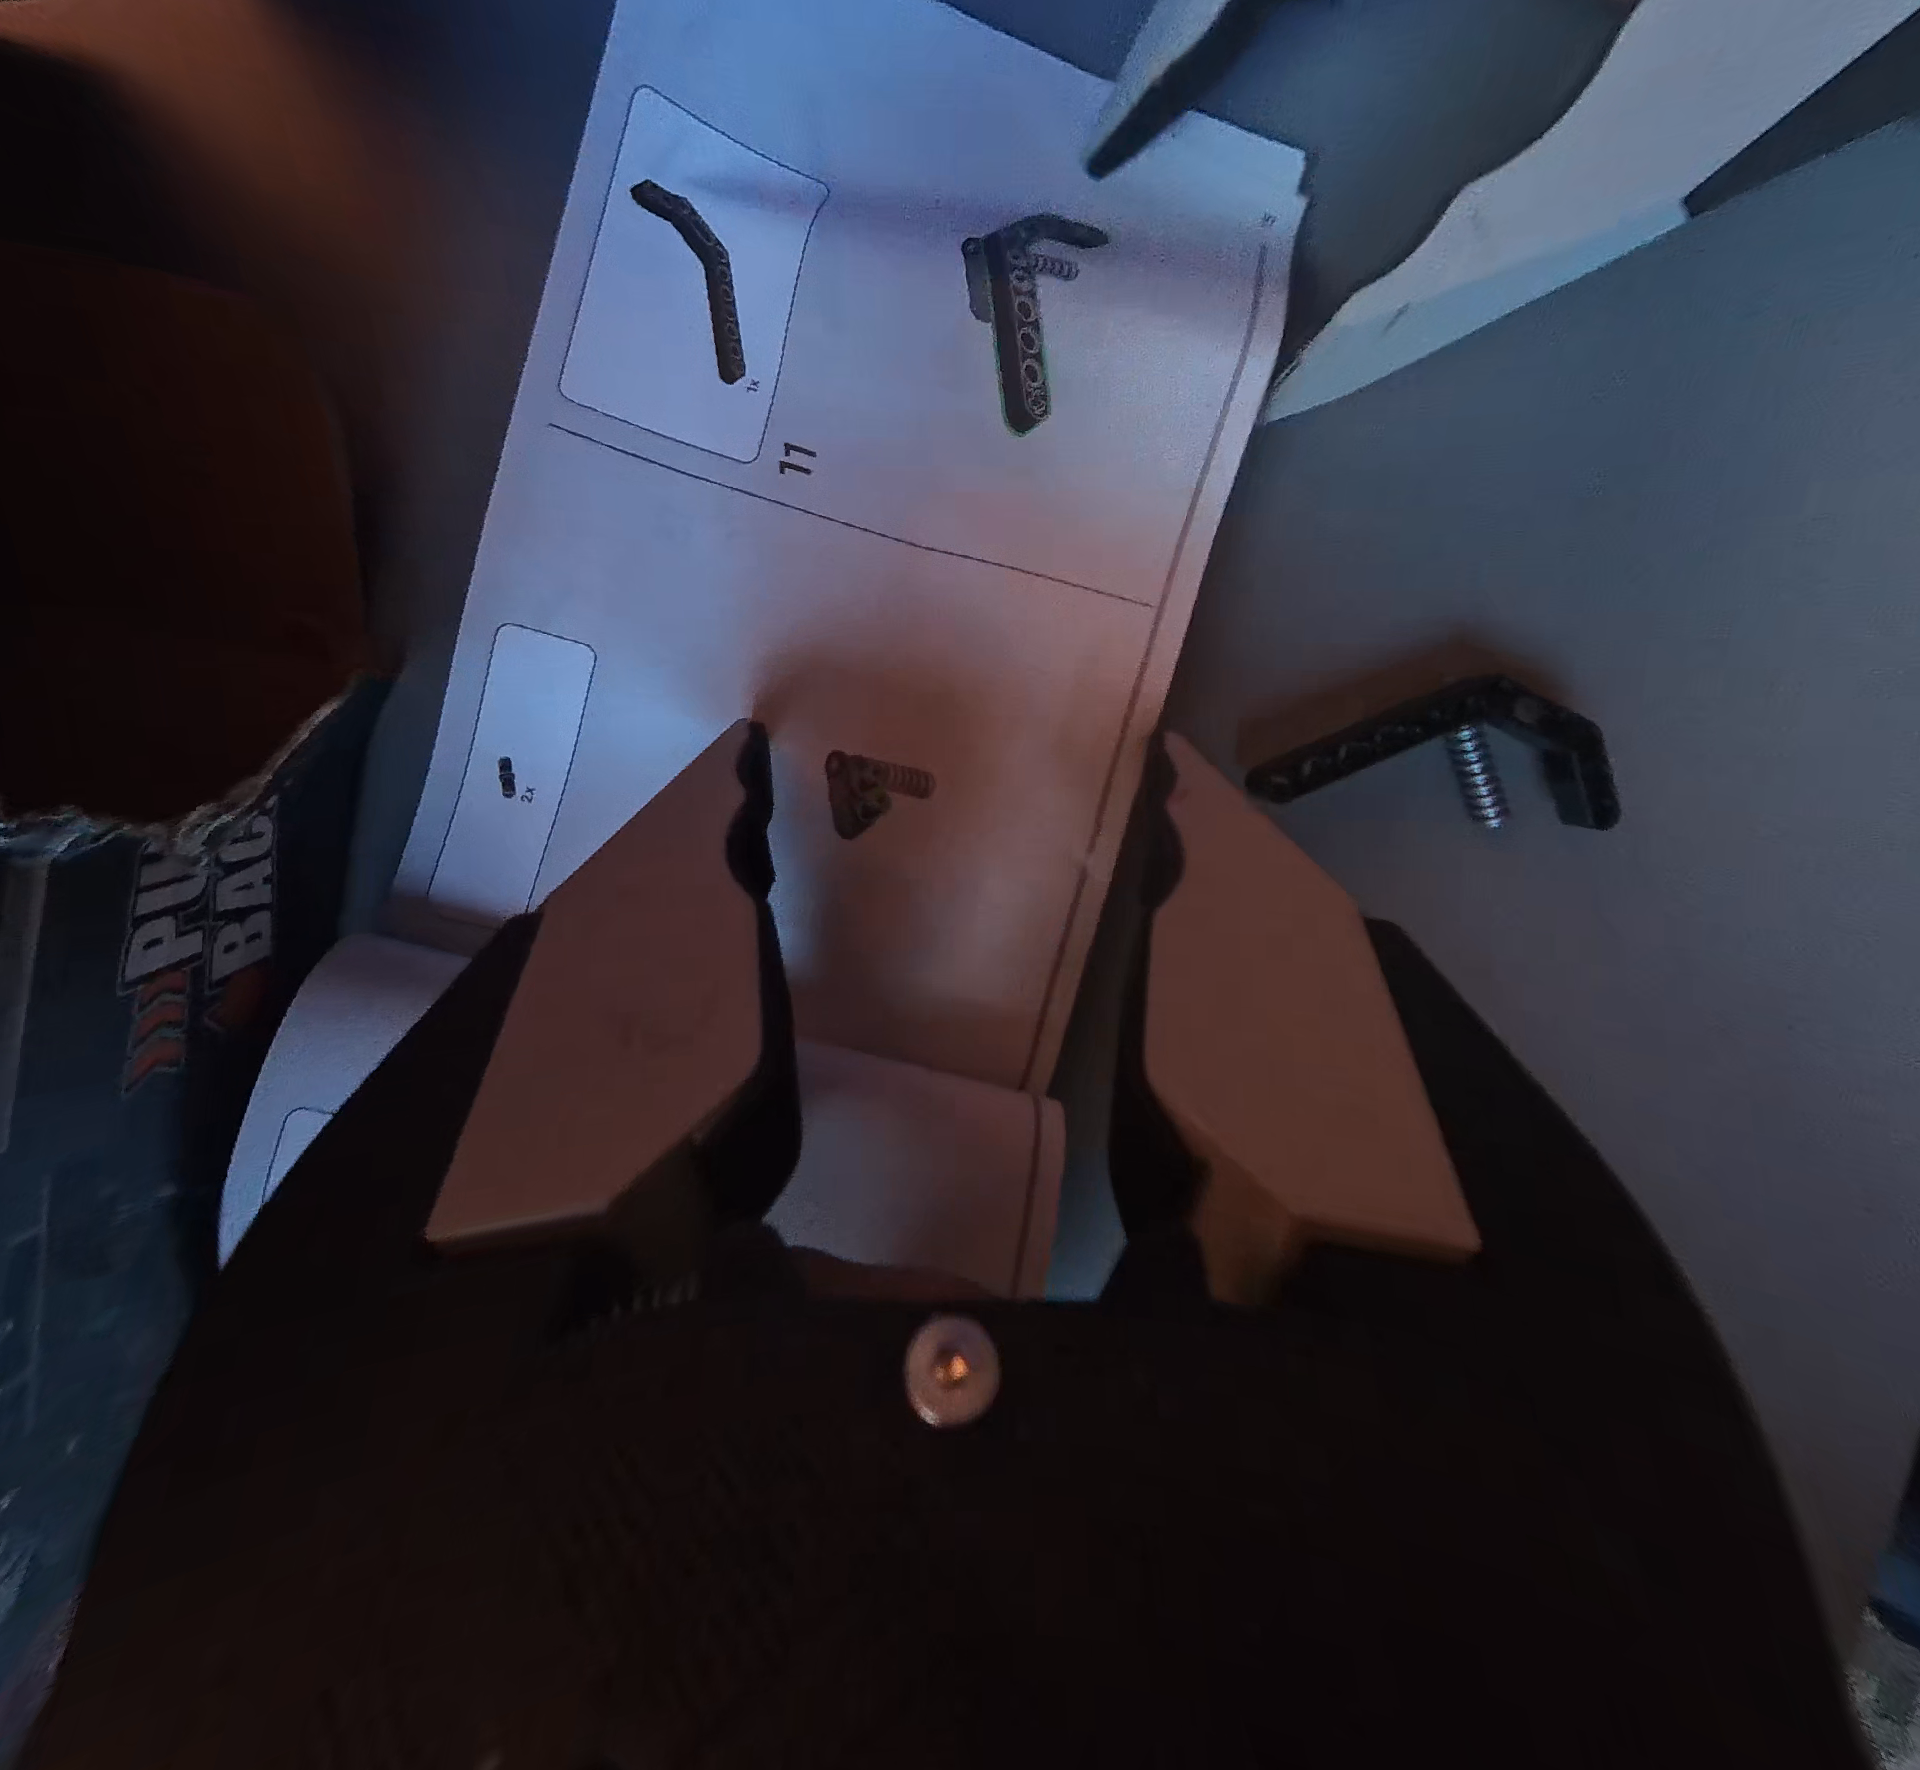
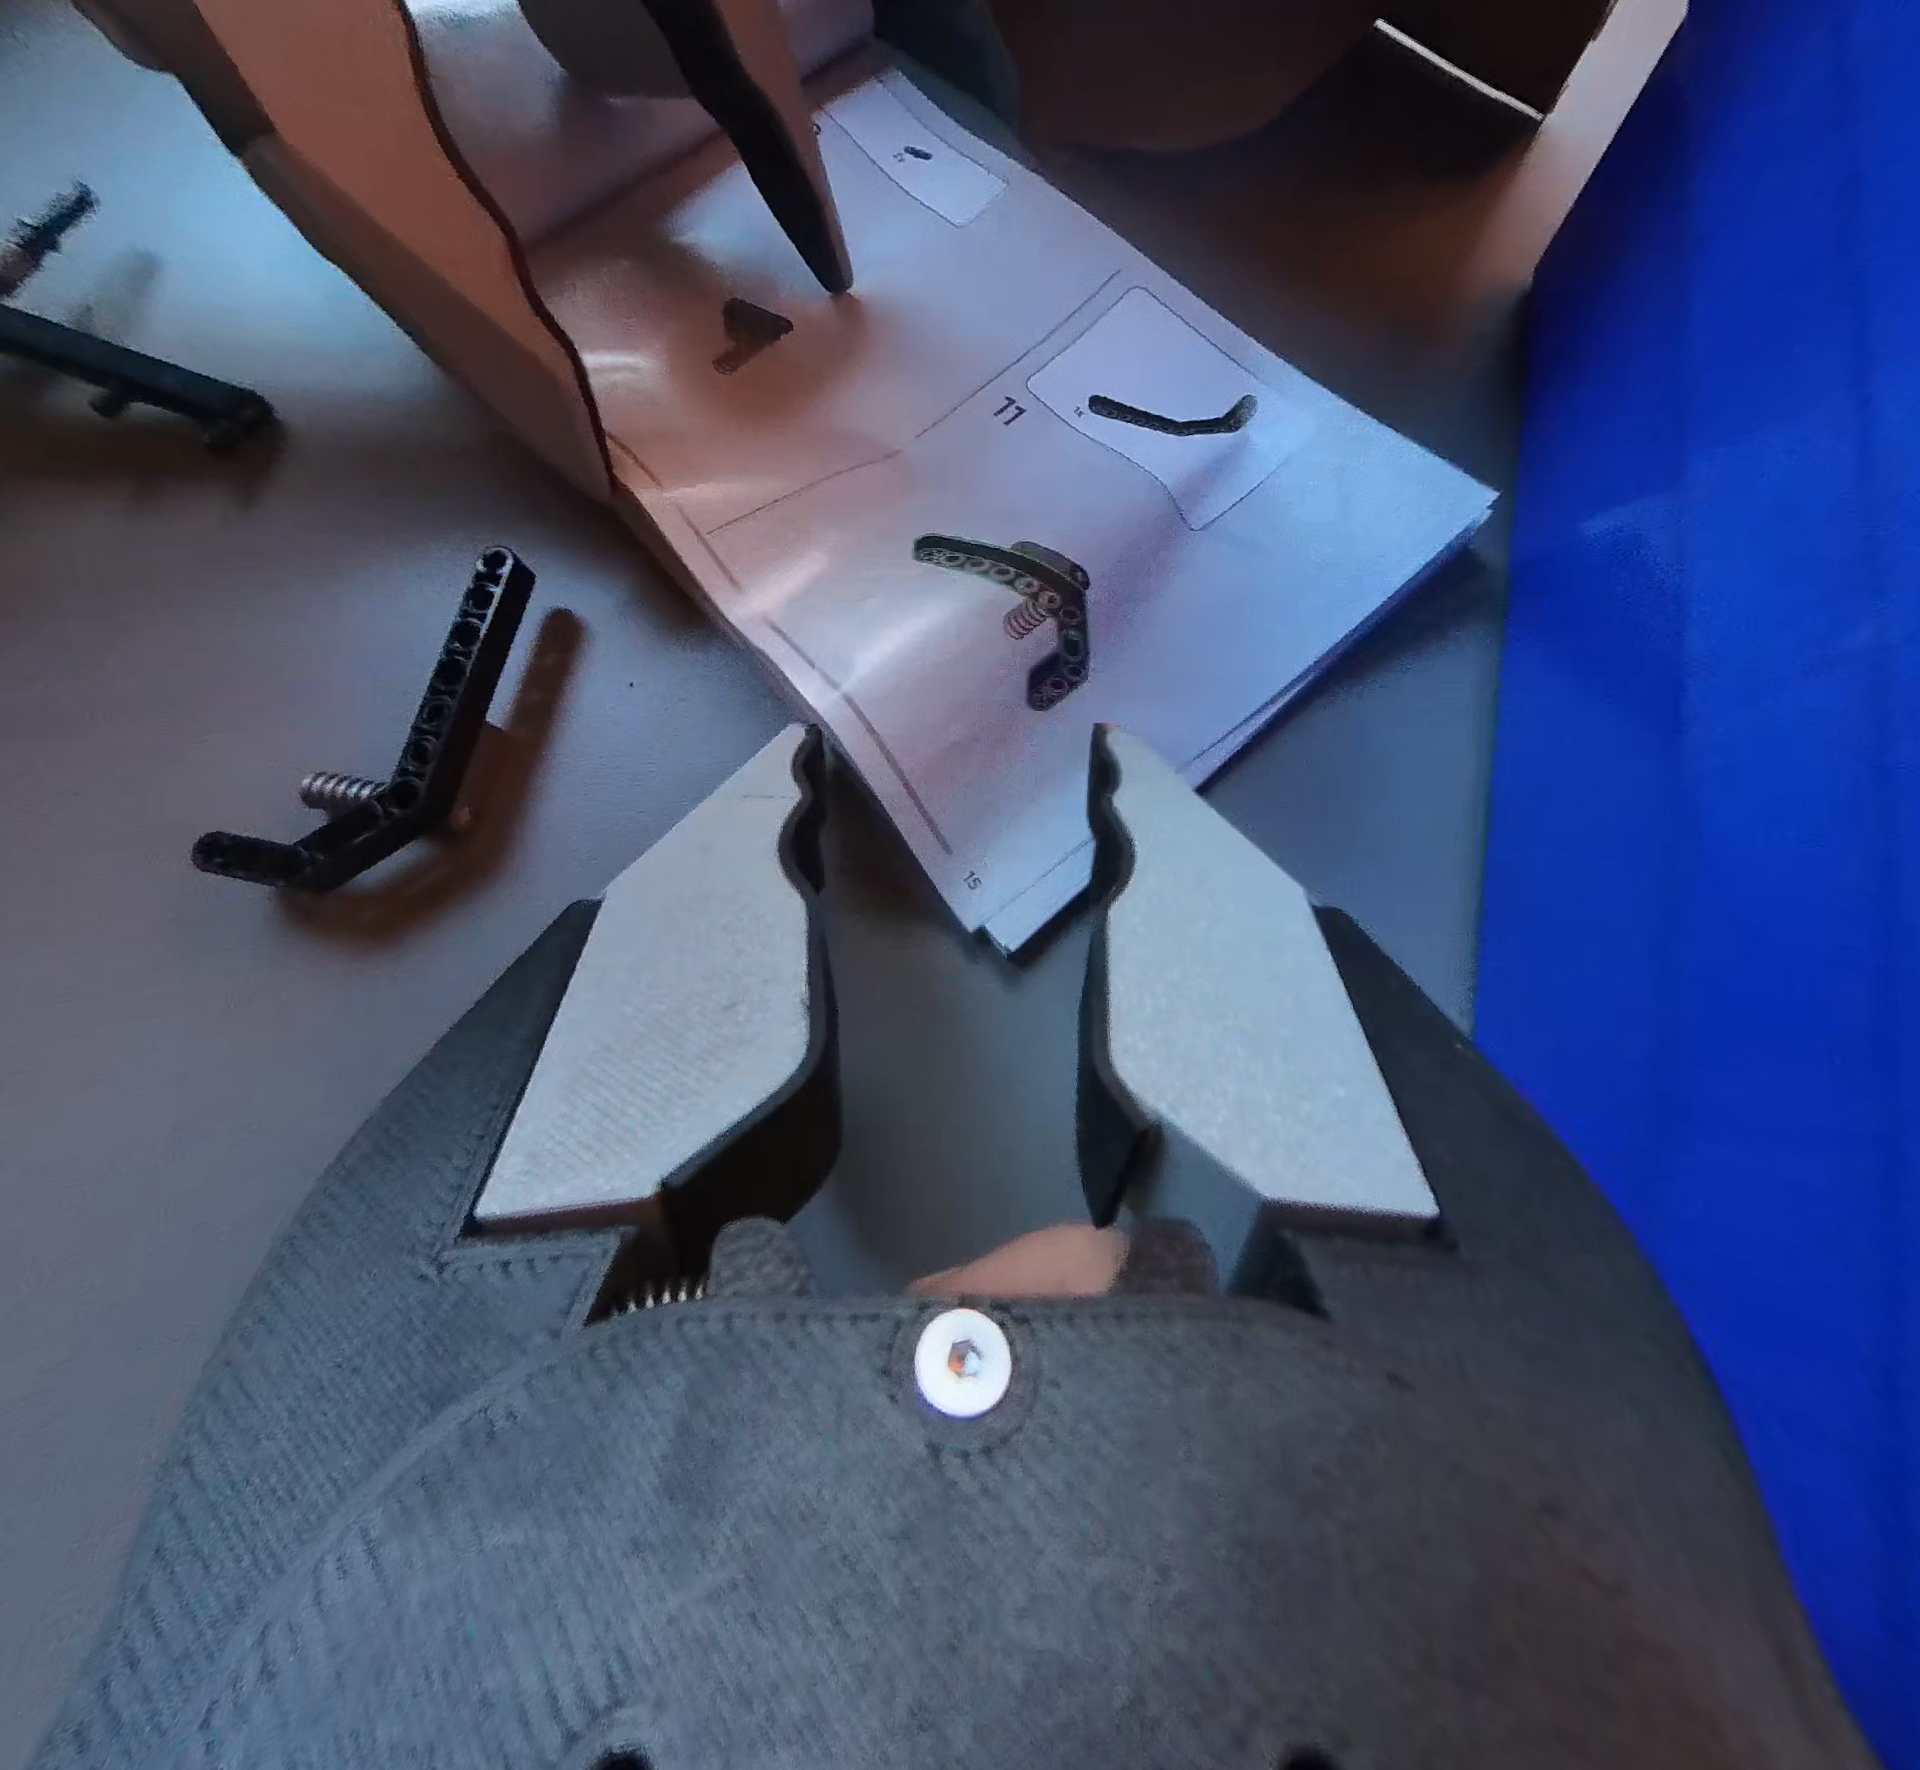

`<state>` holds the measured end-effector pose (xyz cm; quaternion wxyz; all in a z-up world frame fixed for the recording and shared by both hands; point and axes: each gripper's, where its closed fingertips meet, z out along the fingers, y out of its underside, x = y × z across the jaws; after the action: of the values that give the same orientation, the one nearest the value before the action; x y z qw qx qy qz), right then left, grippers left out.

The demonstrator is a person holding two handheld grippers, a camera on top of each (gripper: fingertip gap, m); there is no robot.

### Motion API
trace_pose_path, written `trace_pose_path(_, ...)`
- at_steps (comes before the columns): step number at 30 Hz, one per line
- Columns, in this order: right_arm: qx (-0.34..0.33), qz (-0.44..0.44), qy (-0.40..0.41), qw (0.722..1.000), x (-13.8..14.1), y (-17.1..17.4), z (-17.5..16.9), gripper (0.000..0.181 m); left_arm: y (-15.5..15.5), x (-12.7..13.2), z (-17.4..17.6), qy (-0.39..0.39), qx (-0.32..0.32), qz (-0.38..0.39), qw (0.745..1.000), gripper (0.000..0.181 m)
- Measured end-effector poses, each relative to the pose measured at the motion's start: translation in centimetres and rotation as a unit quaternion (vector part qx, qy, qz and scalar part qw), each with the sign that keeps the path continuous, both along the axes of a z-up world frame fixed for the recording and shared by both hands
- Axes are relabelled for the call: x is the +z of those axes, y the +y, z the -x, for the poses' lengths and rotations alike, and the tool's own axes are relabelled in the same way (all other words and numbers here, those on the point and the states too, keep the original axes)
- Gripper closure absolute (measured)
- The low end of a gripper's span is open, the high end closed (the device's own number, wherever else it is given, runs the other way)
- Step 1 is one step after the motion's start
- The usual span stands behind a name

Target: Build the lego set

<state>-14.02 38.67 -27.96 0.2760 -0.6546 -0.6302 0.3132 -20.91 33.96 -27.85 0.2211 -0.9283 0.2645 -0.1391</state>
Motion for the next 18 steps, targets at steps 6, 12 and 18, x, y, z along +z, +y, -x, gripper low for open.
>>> trace_pose_path(6, 0.004, 0.023, 0.004, 1.0, 0.1, -0.1, 0.0, 0.137, 0.1, 0.2, 0.1, -0.031, 0.007, 0.004, 0.999, 0.112)
trace_pose_path(12, 0.004, 0.032, 0.013, 0.999, 0.4, -0.1, 0.0, 0.139, 0.3, 0.2, 0.2, -0.037, 0.006, 0.004, 0.999, 0.113)
trace_pose_path(18, 0.027, -0.024, 0.051, 0.998, 1.6, -0.8, 0.5, 0.175, 0.2, 0.3, 0.1, -0.057, 0.015, 0.001, 0.998, 0.12)
